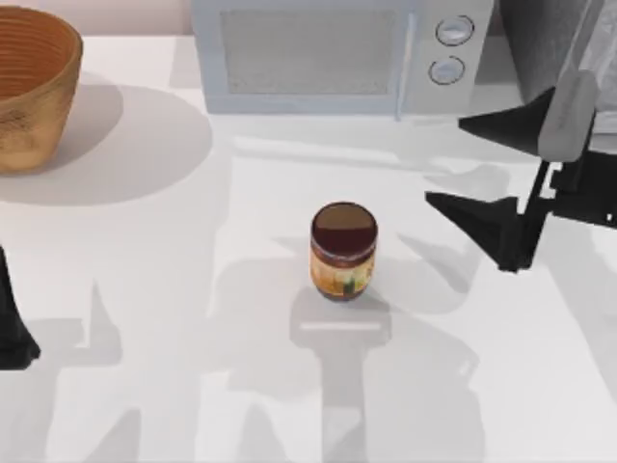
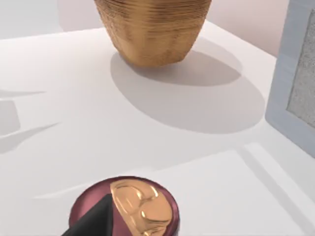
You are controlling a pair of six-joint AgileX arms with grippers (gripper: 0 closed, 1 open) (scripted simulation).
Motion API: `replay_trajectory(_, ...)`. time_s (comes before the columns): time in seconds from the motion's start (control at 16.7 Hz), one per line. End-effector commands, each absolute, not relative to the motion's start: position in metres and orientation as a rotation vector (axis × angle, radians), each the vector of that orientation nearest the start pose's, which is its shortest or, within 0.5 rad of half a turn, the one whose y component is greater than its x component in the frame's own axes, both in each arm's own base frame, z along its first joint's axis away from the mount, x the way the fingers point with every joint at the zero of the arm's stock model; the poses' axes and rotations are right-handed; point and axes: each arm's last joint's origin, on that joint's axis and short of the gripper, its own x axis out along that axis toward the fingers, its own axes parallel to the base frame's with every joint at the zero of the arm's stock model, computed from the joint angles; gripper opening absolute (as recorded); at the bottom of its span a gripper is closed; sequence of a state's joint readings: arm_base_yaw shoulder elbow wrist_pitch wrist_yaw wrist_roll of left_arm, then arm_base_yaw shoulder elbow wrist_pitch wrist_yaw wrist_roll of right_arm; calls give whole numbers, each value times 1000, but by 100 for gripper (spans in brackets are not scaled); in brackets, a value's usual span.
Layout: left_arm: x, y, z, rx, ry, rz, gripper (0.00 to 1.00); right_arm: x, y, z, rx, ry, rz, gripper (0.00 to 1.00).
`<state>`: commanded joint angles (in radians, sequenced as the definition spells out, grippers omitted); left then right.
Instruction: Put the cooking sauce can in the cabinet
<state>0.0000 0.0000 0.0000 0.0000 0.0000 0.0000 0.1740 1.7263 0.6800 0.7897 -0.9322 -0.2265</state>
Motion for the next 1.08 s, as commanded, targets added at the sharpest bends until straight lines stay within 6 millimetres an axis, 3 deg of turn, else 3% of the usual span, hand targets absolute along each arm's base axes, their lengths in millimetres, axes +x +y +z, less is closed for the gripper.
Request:
replay_trajectory(0.42, 106, -1, 160, 0, 0, 0, 100, 348, 105, 92, -96, 117, 1368, 100)
replay_trajectory(0.78, 106, -1, 160, 0, 0, 0, 100, 361, 120, 33, -81, 84, 1538, 100)
replay_trajectory(1.08, 106, -1, 160, 0, 0, 0, 100, 362, 122, 25, -78, 79, 1559, 100)
